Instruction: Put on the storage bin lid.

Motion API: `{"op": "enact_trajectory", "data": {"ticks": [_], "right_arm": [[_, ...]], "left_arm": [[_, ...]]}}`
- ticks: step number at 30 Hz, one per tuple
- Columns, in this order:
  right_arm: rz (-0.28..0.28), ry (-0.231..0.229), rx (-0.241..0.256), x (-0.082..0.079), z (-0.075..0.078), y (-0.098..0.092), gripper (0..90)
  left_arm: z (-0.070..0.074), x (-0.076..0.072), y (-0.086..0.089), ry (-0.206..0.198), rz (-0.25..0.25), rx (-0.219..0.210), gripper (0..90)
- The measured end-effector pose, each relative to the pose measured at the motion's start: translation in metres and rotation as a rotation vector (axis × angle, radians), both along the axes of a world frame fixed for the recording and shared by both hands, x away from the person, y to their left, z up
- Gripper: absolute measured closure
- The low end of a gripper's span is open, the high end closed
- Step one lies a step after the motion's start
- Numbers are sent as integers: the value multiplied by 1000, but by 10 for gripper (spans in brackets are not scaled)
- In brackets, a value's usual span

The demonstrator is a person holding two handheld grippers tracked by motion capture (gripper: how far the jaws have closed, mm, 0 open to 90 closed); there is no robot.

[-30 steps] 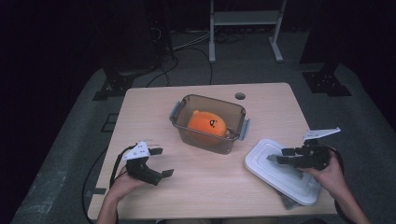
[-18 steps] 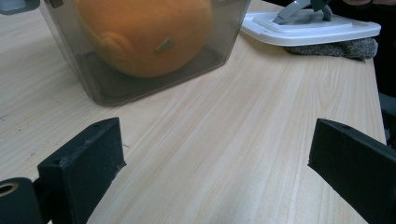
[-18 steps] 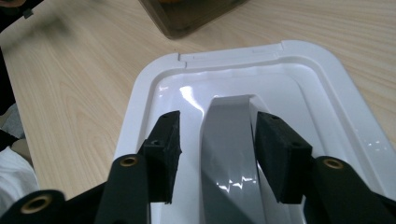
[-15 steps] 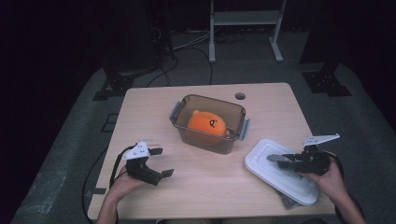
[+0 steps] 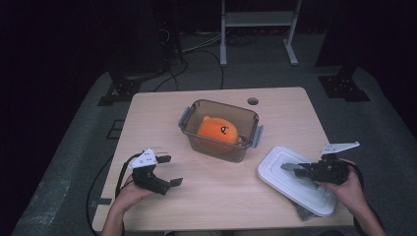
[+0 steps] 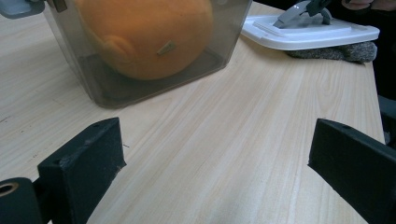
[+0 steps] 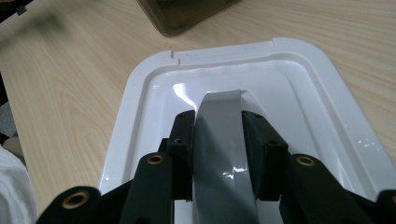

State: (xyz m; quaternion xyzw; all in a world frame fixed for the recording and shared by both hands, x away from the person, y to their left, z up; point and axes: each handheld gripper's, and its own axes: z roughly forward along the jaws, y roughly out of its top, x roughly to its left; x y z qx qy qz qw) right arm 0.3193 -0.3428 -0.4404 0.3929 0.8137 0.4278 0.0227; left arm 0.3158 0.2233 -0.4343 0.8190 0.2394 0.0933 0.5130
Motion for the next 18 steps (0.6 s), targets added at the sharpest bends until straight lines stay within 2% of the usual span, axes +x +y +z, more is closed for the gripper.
{"op": "enact_trajectory", "data": {"ticks": [18], "right_arm": [[5,3,5,-3,10,-2,658]], "left_arm": [[1,0,1,-2,2,-2,26]]}}
